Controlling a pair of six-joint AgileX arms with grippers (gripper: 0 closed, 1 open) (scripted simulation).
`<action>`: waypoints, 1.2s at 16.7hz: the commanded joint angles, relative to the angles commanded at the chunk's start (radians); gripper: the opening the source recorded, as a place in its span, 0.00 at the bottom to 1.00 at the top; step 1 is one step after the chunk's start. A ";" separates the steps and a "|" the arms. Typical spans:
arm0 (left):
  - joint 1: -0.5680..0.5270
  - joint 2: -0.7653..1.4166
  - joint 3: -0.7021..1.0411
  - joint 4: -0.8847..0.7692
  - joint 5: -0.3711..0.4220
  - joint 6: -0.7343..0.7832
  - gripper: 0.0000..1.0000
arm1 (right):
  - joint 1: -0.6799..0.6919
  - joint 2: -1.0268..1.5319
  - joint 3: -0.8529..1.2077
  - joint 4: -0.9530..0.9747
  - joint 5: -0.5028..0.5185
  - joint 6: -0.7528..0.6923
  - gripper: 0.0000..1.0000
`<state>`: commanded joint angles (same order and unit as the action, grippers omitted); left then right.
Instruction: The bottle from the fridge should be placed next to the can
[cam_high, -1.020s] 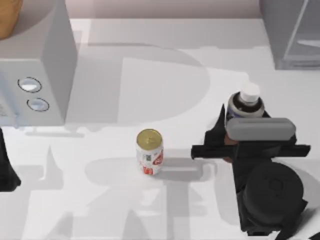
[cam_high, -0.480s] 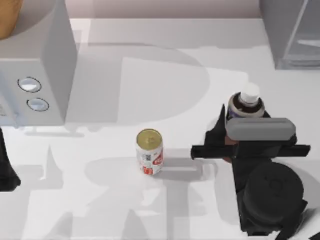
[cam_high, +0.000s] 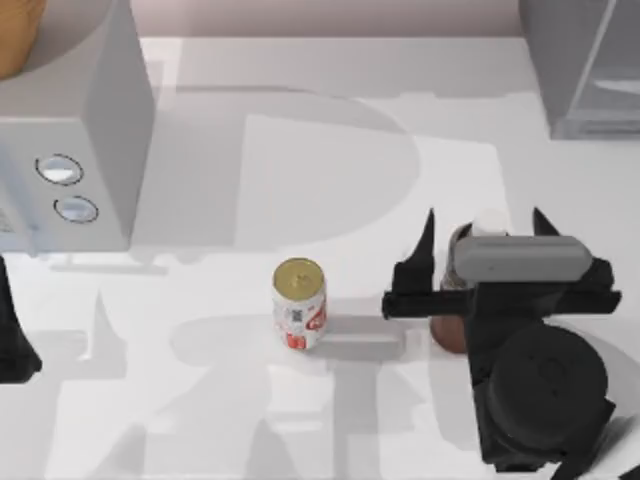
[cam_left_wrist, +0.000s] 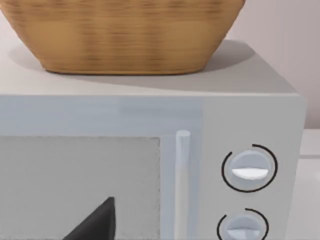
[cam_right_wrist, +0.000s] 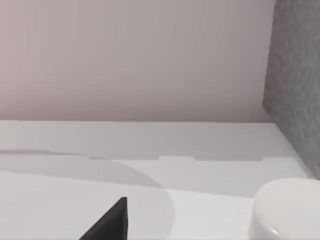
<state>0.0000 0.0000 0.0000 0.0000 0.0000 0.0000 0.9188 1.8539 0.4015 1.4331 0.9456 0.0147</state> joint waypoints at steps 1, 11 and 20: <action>0.000 0.000 0.000 0.000 0.000 0.000 1.00 | 0.000 0.000 0.000 0.000 0.000 0.000 1.00; 0.000 0.000 0.000 0.000 0.000 0.000 1.00 | 0.086 -0.030 -0.057 0.018 0.083 0.004 1.00; 0.000 0.000 0.000 0.000 0.000 0.000 1.00 | 0.063 -0.092 -0.056 0.001 0.054 0.002 1.00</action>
<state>0.0000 0.0000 0.0000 0.0000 0.0000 0.0000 0.9816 1.7618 0.3456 1.4337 0.9997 0.0167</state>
